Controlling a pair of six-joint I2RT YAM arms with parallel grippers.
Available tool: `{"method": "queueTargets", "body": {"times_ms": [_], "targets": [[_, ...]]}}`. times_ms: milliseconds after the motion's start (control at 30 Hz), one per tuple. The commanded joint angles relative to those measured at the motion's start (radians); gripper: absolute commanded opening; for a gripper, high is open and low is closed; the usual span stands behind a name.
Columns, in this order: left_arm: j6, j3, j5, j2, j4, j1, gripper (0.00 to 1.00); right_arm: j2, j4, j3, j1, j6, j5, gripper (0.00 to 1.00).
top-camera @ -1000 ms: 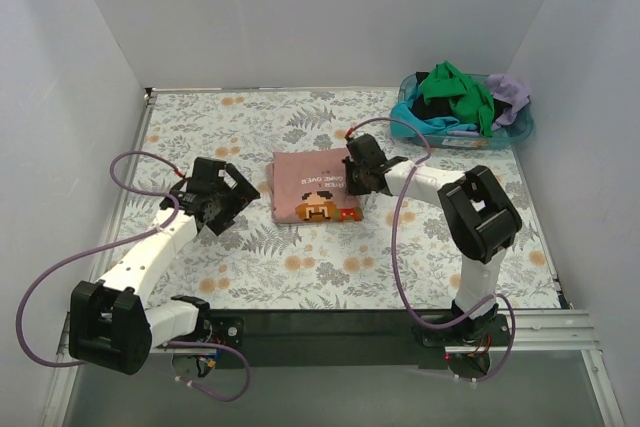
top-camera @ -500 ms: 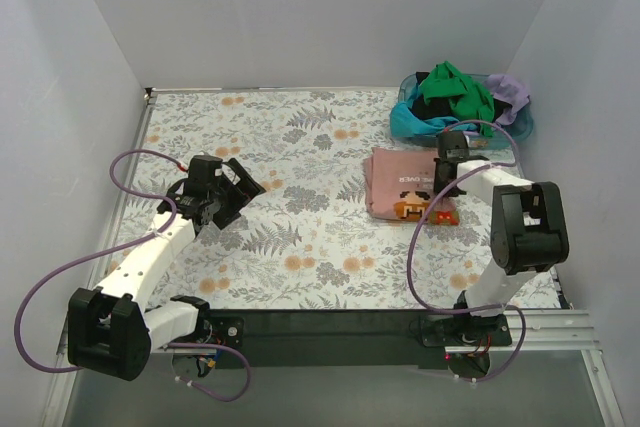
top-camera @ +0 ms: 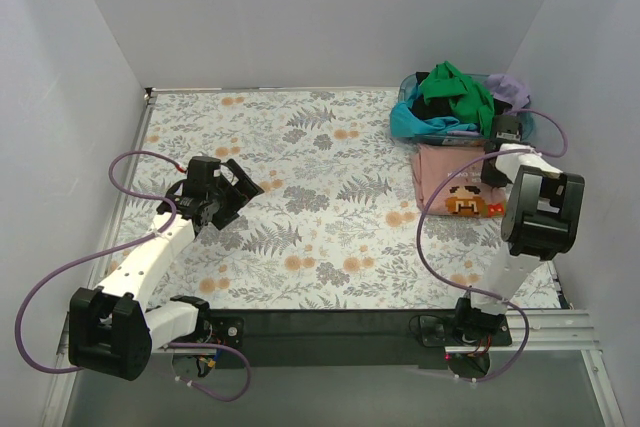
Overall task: Fold and stack the t-shirts
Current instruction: Neatly place the folded tshirt to the corner
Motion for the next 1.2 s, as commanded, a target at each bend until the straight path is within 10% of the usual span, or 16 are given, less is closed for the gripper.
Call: {"method": "queueTargets", "body": {"times_ms": [0,267,433,700,1167], "targets": [[0.017,-0.005,-0.001,-0.005,0.014,0.009,0.98,0.064,0.009,0.093,-0.045,-0.072,0.016,0.01],[0.012,-0.005,-0.024,-0.017,0.011,0.015,0.98,0.155,0.02,0.179,-0.088,-0.061,0.042,0.01],[0.009,-0.005,-0.026,-0.02,0.008,0.014,0.98,0.097,0.0,0.181,-0.089,-0.003,0.026,0.61],[-0.055,0.013,-0.106,0.012,-0.052,0.015,0.98,-0.294,-0.139,0.123,-0.083,0.138,-0.112,0.99],[-0.08,-0.028,-0.018,-0.167,-0.191,0.017,0.98,-1.072,-0.221,-0.529,0.182,0.361,-0.289,0.99]]}}
